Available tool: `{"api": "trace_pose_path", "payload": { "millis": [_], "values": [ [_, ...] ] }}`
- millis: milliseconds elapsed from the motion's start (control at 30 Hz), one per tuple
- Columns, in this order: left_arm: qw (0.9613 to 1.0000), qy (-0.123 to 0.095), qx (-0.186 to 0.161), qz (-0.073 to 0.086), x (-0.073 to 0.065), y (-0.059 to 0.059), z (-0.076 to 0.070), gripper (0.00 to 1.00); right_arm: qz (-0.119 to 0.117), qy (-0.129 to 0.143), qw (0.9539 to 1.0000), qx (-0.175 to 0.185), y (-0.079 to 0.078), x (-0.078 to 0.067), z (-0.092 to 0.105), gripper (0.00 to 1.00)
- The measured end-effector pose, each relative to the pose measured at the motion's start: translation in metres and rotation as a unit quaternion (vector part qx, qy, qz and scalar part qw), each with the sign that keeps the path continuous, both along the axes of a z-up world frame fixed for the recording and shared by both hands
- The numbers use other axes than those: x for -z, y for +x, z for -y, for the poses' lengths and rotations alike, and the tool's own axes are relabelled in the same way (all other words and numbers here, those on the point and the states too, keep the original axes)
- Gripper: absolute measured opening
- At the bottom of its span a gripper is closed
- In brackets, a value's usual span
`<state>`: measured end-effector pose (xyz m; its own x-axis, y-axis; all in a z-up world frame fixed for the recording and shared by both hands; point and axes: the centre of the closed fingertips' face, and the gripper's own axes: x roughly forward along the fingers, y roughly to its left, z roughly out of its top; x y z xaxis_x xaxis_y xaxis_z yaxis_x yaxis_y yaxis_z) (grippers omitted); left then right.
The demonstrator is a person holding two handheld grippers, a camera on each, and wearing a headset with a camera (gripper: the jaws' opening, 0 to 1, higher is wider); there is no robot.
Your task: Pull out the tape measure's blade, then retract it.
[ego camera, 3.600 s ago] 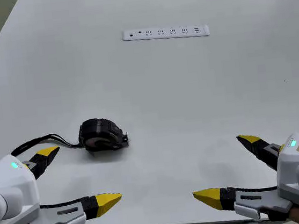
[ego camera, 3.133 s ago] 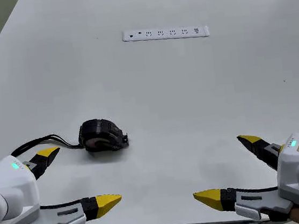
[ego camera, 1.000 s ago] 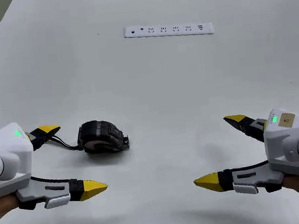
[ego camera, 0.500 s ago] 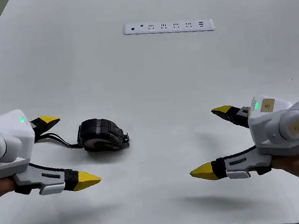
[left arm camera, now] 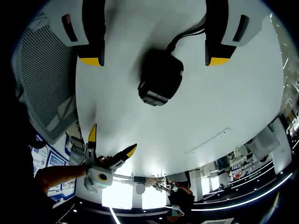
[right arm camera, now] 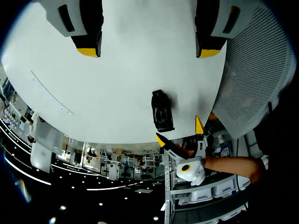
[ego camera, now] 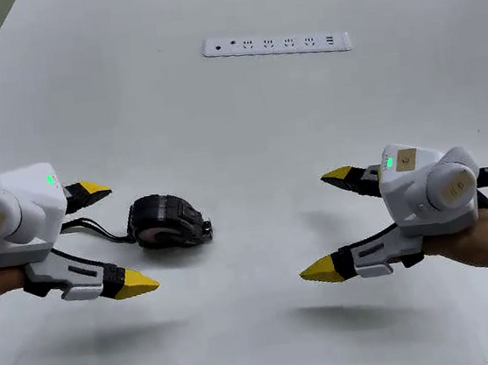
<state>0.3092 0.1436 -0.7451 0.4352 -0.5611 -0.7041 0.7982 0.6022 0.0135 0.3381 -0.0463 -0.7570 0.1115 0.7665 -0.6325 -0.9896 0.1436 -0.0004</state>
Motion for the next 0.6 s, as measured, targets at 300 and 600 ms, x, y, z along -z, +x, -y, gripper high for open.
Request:
{"api": "trace_pose_path", "payload": {
  "millis": [300,600],
  "values": [
    [0.9993,0.007,0.037,-0.003,0.001,0.007,0.003,0.67,0.009,-0.009,0.9990,-0.042,0.005,0.002,-0.017,0.72],
    [0.9973,0.015,0.072,-0.007,0.002,0.013,0.005,0.52,0.018,-0.020,0.9960,-0.085,0.004,0.008,-0.035,0.62]
  ]
}}
